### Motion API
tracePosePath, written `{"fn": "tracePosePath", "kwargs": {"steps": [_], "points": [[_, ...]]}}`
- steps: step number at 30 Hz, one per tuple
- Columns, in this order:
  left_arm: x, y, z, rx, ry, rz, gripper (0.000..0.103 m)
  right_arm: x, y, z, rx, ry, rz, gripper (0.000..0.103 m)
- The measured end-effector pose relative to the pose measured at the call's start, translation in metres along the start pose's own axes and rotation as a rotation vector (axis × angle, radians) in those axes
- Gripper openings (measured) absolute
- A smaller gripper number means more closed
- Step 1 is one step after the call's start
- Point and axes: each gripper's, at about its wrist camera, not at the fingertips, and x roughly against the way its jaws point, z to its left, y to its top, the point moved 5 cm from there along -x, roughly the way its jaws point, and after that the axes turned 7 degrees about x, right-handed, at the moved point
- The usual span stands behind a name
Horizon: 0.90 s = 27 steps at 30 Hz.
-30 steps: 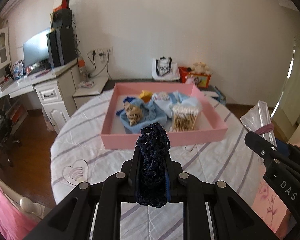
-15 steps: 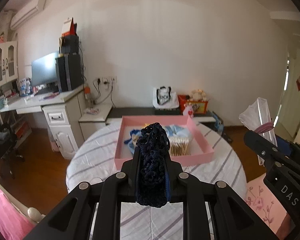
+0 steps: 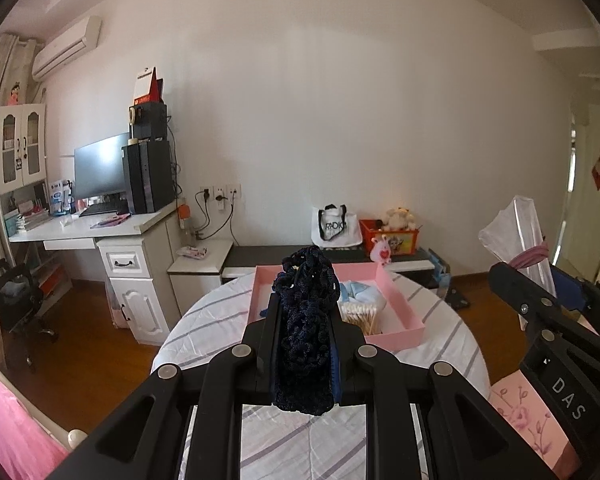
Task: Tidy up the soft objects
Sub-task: 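Lift and carry the navy scrunchie and clear bag toward the pink tray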
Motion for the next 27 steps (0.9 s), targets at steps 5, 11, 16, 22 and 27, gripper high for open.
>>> {"fn": "tracePosePath", "kwargs": {"steps": [5,11,16,22,27], "points": [[0.009,-0.008,0.000,0.000,0.001,-0.010,0.016,0.007,0.002,0.001,0.004,-0.014,-0.013,0.036],[0.012,-0.014,-0.002,-0.005,0.008,-0.018,0.016,0.012,0.001,-0.001,0.005,-0.033,-0.025,0.036],[0.007,-0.013,-0.006,-0.005,0.006,-0.010,0.016,0.013,0.000,-0.002,0.003,-0.045,-0.027,0.036],[0.000,-0.007,-0.006,-0.007,0.004,-0.003,0.016,0.009,0.001,0.001,0.006,-0.045,-0.020,0.036],[-0.007,-0.004,-0.002,-0.002,0.006,0.011,0.016,0.005,0.001,0.002,0.011,-0.043,-0.011,0.036]]}}
